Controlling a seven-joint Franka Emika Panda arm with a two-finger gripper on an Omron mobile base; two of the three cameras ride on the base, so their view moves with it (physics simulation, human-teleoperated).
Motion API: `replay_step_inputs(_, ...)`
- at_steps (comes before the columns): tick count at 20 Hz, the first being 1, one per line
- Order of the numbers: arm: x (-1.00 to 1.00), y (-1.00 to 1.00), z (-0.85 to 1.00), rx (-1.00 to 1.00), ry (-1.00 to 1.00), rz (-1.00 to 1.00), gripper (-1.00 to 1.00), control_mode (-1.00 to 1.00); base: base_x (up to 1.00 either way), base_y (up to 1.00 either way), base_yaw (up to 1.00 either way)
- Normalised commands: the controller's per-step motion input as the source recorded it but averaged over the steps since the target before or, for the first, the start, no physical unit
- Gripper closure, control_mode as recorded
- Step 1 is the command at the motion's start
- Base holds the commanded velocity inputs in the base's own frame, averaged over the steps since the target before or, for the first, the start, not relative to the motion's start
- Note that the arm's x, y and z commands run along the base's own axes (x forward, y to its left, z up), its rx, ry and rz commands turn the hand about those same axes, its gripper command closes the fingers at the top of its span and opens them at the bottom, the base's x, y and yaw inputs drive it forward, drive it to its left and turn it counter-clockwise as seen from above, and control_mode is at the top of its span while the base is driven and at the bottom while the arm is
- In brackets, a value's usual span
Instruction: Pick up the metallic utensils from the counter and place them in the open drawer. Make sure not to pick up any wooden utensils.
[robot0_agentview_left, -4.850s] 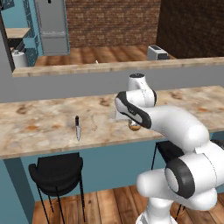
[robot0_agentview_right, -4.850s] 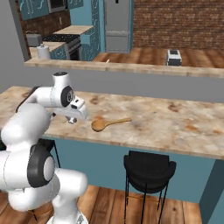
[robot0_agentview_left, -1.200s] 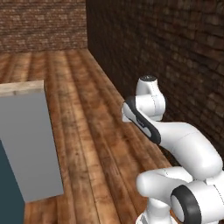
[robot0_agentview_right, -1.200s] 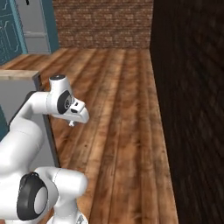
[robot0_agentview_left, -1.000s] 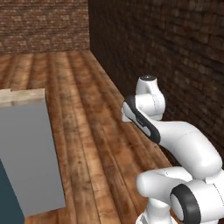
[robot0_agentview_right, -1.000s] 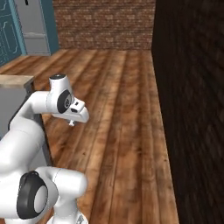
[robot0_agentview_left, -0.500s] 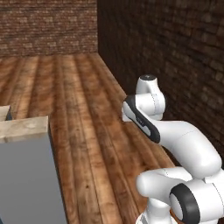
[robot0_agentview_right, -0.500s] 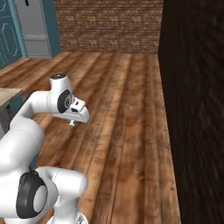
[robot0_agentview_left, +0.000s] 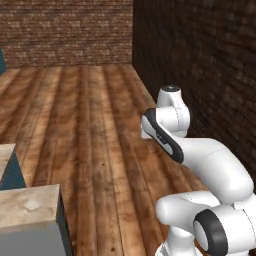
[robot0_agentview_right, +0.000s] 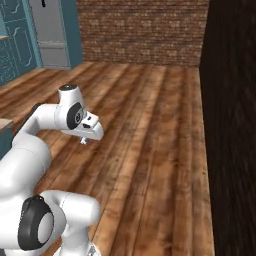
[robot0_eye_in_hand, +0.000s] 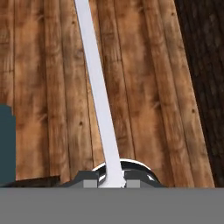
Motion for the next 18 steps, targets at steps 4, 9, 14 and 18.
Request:
replay_step_inputs(4,0.00,0.00,0.00,0.00,0.00,0.00,1.00,1.00,1.00,-0.15,0.26)
replay_step_inputs(9,0.00,0.00,0.00,0.00,0.00,0.00,1.00,1.00,1.00,-0.16,0.27)
replay_step_inputs(14,0.00,0.00,0.00,0.00,0.00,0.00,1.00,1.00,1.00,-0.10,0.28)
replay_step_inputs(18,0.00,0.00,0.00,0.00,0.00,0.00,1.00,1.00,1.00,0.00,0.26)
